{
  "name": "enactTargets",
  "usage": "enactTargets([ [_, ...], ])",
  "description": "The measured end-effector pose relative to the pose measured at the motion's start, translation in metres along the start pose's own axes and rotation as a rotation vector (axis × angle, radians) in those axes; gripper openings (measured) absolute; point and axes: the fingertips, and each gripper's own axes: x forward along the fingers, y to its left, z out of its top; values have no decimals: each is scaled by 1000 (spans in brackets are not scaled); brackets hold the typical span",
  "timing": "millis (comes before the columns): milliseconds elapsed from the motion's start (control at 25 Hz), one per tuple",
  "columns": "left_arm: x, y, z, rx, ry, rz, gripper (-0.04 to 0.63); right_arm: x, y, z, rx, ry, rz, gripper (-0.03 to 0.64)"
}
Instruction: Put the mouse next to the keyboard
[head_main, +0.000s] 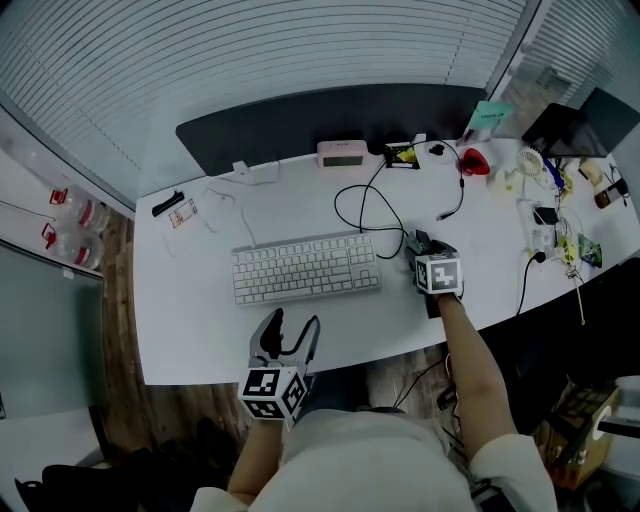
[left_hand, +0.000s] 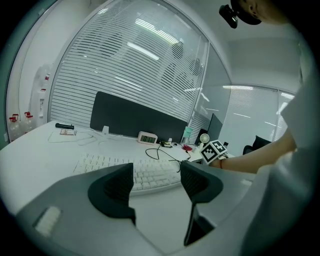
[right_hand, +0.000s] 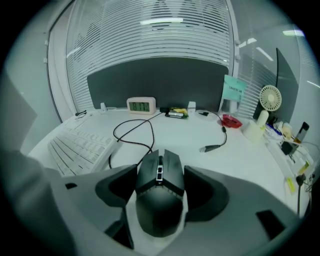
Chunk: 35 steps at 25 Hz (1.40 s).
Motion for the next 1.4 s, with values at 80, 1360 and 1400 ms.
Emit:
enactTargets([
  [80,1,-2,-1,2,4,-3,299,2,-1,-5,6,8,1,295],
  [1360,-90,-74,-39,42,-56,24,287,-160,71,-32,66,-324,185,155],
  [1400,-96,-79,-42,45,-59,26,281,-172,76,-36,68,-342,194,138],
])
